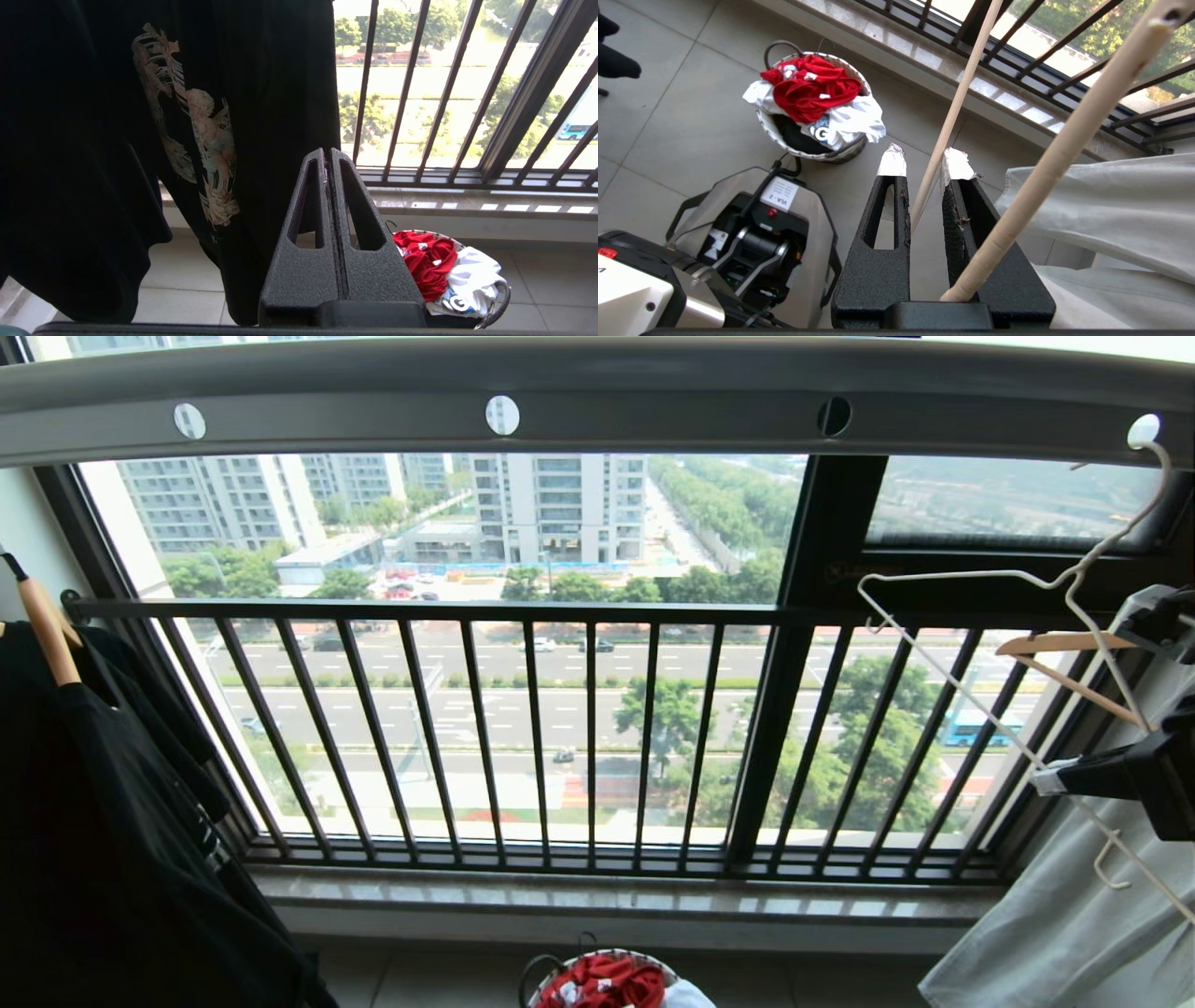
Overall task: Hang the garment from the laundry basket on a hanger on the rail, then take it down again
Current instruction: Pick up the clothes rack on the clothesline
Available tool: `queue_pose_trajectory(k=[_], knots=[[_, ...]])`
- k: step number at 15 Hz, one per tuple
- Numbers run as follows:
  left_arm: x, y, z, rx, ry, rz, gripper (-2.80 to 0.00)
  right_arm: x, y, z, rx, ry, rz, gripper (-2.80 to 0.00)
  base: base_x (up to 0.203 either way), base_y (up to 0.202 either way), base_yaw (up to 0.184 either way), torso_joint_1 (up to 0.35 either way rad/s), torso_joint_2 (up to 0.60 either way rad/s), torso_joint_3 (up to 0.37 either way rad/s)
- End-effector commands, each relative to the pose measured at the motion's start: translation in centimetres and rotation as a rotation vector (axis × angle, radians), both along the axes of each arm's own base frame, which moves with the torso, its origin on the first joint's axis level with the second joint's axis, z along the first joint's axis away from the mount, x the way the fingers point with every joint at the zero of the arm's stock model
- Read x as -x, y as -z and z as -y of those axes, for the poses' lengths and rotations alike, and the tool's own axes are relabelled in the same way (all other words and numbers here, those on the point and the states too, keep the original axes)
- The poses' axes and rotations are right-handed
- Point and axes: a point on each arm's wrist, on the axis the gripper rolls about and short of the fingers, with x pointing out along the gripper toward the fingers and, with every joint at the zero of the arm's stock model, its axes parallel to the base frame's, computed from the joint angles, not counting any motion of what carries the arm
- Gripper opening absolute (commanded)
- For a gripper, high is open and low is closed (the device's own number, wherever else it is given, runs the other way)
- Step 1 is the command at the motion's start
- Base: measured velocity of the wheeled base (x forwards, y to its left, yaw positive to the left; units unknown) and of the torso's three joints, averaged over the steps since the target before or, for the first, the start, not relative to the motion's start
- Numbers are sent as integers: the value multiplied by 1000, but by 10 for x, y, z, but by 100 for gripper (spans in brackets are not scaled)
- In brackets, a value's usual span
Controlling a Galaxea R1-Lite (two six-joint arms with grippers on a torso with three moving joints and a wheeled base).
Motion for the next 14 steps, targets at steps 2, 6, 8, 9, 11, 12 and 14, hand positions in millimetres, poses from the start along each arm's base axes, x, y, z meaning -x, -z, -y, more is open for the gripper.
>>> queue_pose_trajectory(k=[2,6,8,9,11,12,14], knots=[[0,0,0,1,-1,0,-280,2,1,0,0,-2,-4,-280,0,0,0,0,0,0],[0,0,0,-1,-1,0,-280,4,-2,0,3,-2,11,-280,0,0,0,0,0,0],[0,0,0,1,-1,1,-280,7,-4,0,4,-2,24,-280,0,0,0,0,0,0],[0,0,0,1,-1,0,-280,9,-5,-1,6,-3,28,-280,0,0,0,0,0,0],[0,0,0,1,-1,0,-280,14,-8,-1,7,-2,49,-280,0,0,0,0,0,0],[0,0,0,1,-1,1,-280,18,-10,-1,7,-2,61,-280,0,0,0,0,0,0],[0,0,0,1,-1,0,-280,25,-14,-2,9,-2,83,-280,0,0,0,0,0,0]])
